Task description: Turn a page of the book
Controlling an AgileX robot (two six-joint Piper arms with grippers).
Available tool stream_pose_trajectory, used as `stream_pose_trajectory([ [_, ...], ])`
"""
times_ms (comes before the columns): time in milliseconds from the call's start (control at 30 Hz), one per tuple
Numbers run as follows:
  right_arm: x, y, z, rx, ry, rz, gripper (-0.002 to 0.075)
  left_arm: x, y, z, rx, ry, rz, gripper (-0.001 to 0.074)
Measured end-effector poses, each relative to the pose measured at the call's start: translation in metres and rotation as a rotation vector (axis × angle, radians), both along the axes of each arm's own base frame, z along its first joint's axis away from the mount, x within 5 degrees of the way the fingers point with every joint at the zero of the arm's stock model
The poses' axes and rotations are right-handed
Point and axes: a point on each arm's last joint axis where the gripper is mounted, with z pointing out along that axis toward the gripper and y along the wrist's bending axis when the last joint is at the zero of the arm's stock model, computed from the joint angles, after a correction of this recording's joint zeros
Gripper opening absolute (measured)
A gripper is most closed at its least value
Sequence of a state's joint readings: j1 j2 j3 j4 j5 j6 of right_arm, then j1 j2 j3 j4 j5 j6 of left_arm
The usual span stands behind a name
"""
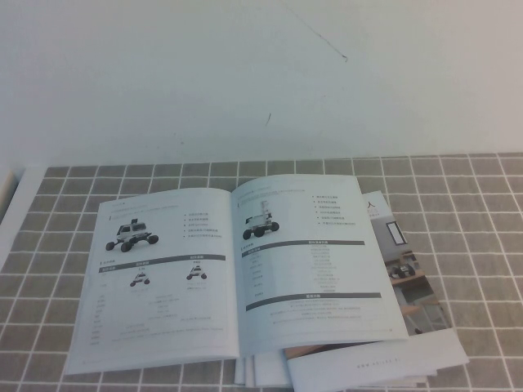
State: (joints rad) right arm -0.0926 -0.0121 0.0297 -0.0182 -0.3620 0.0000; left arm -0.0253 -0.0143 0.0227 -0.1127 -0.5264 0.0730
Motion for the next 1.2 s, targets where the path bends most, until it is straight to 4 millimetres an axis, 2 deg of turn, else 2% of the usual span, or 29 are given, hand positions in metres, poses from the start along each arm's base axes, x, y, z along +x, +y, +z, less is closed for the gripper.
stream_pose_trajectory([
  [133, 0.0, 0.0, 0.002, 0.0, -0.004, 0.0, -0.0003, 0.004, -0.003, 0.0, -0.037, 0.134, -0.054, -0.0004],
  [233, -0.003, 0.0, 0.017, 0.004, 0.038, 0.0, -0.0003, -0.002, -0.004, 0.024, 0.006, 0.219, -0.053, -0.0004],
  [367, -0.016, 0.001, 0.056, 0.012, 0.124, -0.002, -0.0003, -0.003, -0.004, 0.062, 0.04, 0.277, -0.036, -0.0004],
  [467, -0.021, 0.002, 0.083, 0.03, 0.247, 0.002, -0.0003, 0.011, -0.004, 0.084, 0.035, 0.4, -0.038, -0.0004],
  [600, -0.009, 0.004, 0.102, 0.061, 0.474, 0.042, -0.0003, 0.045, -0.006, 0.103, -0.014, 0.677, -0.068, -0.0004],
  [767, 0.033, 0.019, 0.111, 0.011, 0.807, 0.251, -0.0003, 0.099, -0.018, 0.104, -0.048, 1.01, -0.187, -0.0004],
  [867, 0.064, 0.033, 0.112, -0.01, 0.93, 0.47, -0.0003, 0.142, -0.031, 0.09, -0.022, 1.205, -0.324, -0.0004],
  [1033, 0.124, 0.043, 0.101, 0.003, 1.009, 0.692, -0.0003, 0.2, -0.047, 0.072, -0.029, 1.353, -0.506, -0.0004],
  [1200, 0.178, 0.045, 0.073, 0.034, 1.091, 0.774, -0.0003, 0.243, -0.052, 0.056, -0.015, 1.39, -0.524, -0.0004],
])
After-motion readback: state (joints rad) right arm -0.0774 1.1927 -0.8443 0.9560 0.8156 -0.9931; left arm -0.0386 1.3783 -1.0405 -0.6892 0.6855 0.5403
